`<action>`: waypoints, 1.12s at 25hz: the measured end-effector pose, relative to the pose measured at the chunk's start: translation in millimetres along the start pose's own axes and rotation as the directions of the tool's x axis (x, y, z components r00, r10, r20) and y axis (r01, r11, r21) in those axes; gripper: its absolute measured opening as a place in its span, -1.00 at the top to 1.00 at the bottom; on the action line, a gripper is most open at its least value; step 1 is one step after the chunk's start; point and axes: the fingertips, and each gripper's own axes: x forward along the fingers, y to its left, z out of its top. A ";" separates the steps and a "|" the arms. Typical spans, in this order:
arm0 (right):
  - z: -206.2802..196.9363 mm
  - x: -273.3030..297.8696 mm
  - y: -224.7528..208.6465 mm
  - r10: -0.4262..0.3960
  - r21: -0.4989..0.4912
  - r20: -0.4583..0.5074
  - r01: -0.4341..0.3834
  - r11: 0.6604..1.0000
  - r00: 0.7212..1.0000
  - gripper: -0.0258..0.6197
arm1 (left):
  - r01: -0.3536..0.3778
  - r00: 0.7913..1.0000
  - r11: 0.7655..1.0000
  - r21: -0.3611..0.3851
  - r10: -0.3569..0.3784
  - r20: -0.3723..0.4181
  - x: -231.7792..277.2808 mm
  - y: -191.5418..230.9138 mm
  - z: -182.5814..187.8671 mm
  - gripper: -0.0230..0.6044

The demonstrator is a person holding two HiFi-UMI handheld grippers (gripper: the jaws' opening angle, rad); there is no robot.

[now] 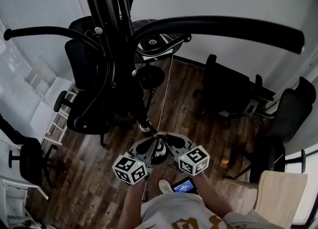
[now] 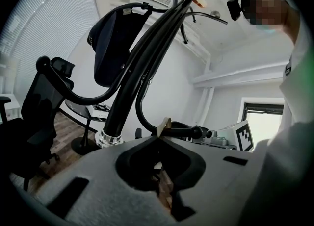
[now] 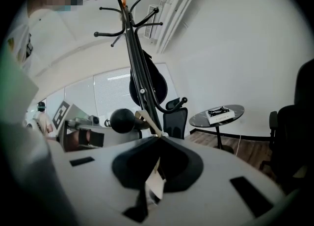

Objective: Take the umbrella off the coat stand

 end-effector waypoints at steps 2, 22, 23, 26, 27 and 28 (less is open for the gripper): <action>0.8 -3.7 -1.3 -0.002 0.000 0.003 0.002 1.000 1.000 0.87 | 0.004 1.000 1.000 0.002 -0.004 0.000 1.4 -3.6 -0.5 0.86; 7.4 -38.6 1.7 -0.024 -0.006 0.038 0.024 1.000 0.999 0.87 | 0.036 0.999 0.999 0.028 -0.036 -0.003 1.8 -38.1 -1.9 0.86; 7.2 -40.4 2.0 -0.026 -0.004 0.040 0.026 1.000 0.999 0.87 | 0.036 0.999 0.999 0.031 -0.036 -0.003 1.4 -39.7 -2.1 0.86; 7.3 -45.6 4.0 -0.026 -0.003 0.046 0.026 1.000 0.999 0.87 | 0.028 1.000 0.999 0.043 -0.028 0.004 -1.2 -42.8 -1.8 0.86; 7.8 -47.2 5.1 -0.025 -0.004 0.047 0.025 1.000 0.999 0.87 | 0.025 1.000 0.999 0.046 -0.025 0.006 -2.3 -43.9 -1.4 0.86; 8.4 -48.8 6.5 -0.023 -0.005 0.049 0.023 1.000 0.999 0.87 | 0.024 1.000 0.999 0.048 -0.024 0.007 -3.4 -45.5 -0.8 0.86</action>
